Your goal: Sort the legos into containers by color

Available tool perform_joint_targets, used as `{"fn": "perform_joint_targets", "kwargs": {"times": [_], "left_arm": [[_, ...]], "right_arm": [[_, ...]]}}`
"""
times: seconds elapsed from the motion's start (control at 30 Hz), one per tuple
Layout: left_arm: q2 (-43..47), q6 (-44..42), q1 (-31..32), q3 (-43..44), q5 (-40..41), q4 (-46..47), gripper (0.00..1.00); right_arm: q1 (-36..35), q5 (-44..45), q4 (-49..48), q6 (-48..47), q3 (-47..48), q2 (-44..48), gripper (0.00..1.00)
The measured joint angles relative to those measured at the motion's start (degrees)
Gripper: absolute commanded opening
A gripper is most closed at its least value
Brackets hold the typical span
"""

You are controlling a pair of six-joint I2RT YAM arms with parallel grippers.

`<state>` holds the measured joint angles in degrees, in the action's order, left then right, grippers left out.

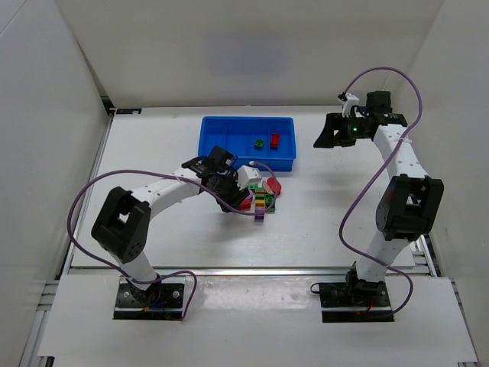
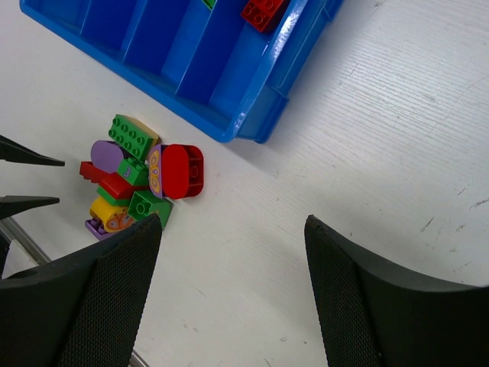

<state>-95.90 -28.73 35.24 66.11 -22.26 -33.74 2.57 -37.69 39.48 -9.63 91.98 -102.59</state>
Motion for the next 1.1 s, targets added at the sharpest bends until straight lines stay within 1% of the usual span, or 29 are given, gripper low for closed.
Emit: {"fn": "perform_joint_targets", "kwargs": {"times": [0.33, 0.83, 1.1], "left_arm": [[-0.50, 3.04, 0.98, -0.17, 3.69, 3.41, 0.59], [-3.08, 3.52, 0.98, -0.17, 3.89, 4.26, 0.58], [-5.88, 3.85, 0.98, -0.17, 3.91, 4.26, 0.54]], "right_arm": [[0.02, 0.00, 0.00, -0.02, 0.00, 0.00, 0.79], [0.81, 0.00, 0.04, -0.02, 0.00, -0.02, 0.79], [1.36, -0.02, 0.04, -0.02, 0.00, -0.57, 0.79]]}}
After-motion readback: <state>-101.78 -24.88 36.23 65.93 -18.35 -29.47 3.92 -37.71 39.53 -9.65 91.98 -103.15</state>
